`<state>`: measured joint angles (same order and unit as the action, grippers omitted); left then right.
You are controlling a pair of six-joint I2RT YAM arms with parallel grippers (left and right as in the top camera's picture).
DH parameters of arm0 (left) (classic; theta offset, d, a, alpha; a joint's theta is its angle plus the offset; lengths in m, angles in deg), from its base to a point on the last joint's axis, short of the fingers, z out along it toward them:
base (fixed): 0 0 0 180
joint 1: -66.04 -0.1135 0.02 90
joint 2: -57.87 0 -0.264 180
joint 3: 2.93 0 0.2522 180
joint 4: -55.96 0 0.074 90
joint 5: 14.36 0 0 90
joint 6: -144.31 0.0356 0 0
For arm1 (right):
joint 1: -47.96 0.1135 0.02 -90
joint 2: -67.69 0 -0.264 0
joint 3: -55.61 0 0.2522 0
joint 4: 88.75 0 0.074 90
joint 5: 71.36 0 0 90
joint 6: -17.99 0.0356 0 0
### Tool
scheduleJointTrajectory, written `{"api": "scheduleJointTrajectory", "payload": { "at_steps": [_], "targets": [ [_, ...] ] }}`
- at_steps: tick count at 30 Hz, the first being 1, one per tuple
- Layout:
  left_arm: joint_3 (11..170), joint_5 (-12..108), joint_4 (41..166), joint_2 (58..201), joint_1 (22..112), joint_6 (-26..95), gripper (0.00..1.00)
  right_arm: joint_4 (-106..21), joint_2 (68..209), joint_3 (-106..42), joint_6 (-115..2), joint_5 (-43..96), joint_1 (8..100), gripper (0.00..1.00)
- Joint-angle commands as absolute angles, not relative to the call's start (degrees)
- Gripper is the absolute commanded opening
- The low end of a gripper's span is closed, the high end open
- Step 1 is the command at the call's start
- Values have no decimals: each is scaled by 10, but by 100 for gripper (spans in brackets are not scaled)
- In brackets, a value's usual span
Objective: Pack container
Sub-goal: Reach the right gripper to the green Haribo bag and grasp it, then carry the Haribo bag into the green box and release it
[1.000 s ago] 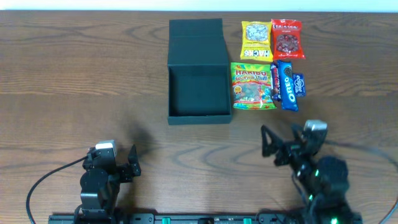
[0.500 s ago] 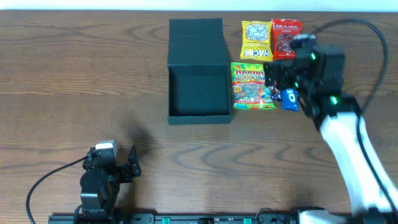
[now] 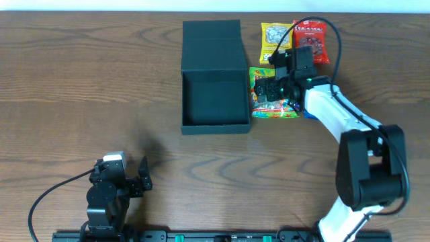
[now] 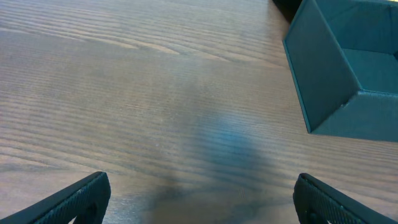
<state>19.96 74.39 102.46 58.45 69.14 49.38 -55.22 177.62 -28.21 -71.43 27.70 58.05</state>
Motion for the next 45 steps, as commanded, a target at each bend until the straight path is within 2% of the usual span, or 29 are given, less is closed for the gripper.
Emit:
{"api": "scheduleJointTrajectory", "payload": {
  "at_steps": [1, 3, 5, 12, 15, 23, 34, 39, 45],
  "targets": [
    [194, 746, 1021, 581, 690, 487, 95, -553, 1805, -294, -715, 267, 582, 99],
    [194, 746, 1021, 581, 690, 487, 95, -553, 1821, -294, -712, 261, 582, 92],
    [194, 746, 1021, 581, 690, 487, 95, -553, 1835, -294, -707, 261, 582, 80],
    [194, 746, 1021, 581, 690, 487, 95, -557, 1855, -294, -701, 262, 582, 15],
    [194, 746, 1021, 581, 690, 487, 95, -561, 1855, -294, -699, 262, 582, 1],
    [194, 746, 1021, 581, 689, 487, 95, -560, 1821, -304, -663, 285, 582, 1],
    [194, 746, 1021, 581, 690, 487, 95, -574, 1616, -336, -628, 221, 584, 1],
    [194, 746, 1021, 581, 690, 487, 95, -585, 1558, -336, -628, 251, 629, 1],
    [194, 746, 1021, 581, 690, 487, 95, -592, 1593, -336, -550, 266, 725, 1]
  ]
}}
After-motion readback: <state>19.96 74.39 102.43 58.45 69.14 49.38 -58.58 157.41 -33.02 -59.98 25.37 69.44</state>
